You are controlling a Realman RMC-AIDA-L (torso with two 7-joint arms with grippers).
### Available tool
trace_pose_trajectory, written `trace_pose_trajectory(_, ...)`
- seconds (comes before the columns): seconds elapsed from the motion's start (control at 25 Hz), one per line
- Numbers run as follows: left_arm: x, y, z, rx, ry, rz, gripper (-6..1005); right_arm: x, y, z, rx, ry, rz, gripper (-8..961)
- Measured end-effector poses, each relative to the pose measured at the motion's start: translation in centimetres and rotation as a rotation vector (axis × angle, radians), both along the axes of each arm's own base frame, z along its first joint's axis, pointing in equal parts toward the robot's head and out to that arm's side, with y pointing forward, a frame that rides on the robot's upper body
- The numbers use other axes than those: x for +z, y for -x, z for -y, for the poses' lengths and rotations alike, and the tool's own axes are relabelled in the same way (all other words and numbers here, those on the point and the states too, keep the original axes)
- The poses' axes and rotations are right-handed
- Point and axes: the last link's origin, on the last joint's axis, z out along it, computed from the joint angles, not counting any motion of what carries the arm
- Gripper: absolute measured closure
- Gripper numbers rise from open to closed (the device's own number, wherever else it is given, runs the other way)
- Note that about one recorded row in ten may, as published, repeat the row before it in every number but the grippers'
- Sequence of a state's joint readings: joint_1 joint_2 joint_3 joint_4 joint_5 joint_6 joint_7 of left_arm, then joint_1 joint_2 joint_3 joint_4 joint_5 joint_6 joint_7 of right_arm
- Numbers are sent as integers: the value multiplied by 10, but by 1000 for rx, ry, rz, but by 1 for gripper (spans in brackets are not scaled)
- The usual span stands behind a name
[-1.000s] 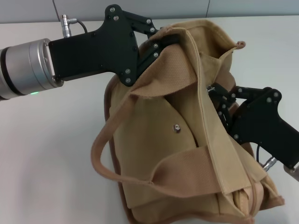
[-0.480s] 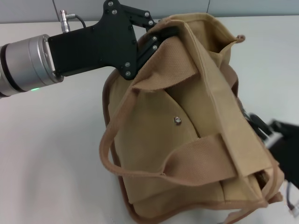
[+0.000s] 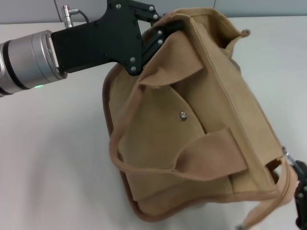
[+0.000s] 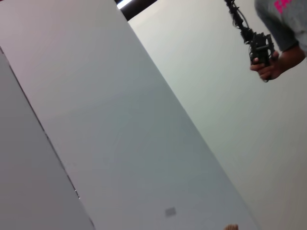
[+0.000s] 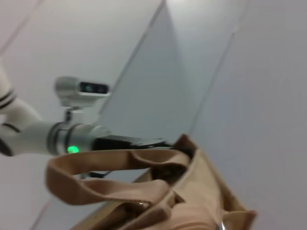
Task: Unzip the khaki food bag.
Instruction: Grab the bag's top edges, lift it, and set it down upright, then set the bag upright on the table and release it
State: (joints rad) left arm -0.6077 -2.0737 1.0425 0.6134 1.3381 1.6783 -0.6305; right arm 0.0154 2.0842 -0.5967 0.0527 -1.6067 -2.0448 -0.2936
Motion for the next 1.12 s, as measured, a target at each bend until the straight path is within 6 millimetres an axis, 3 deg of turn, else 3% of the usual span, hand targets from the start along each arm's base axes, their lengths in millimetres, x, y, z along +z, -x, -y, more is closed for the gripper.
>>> trace_pose_trajectory(0.32, -1, 1, 0, 13, 0, 0, 825, 7, -4, 8, -109, 47, -173, 791)
trace_pose_trajectory(0.52, 0, 2, -1, 17, 2, 1, 821, 11, -11, 21, -133, 177, -240, 602)
trace_pose_trajectory(0.68, 0, 2, -1, 18, 2, 0, 819, 0, -10, 32, -134, 276, -228, 503)
trace_pose_trajectory(0.88, 0, 1, -1, 18, 2, -2, 815, -11, -11, 17, -176, 314, -229, 380)
trace_pose_trajectory(1.04, -1, 1, -1, 18, 3, -3, 813, -24, -6, -15, -175, 410, -240, 273)
trace_pose_trajectory(1.12, -1, 1, -1, 18, 5, -2, 811, -26, -5, -20, -174, 424, -238, 218)
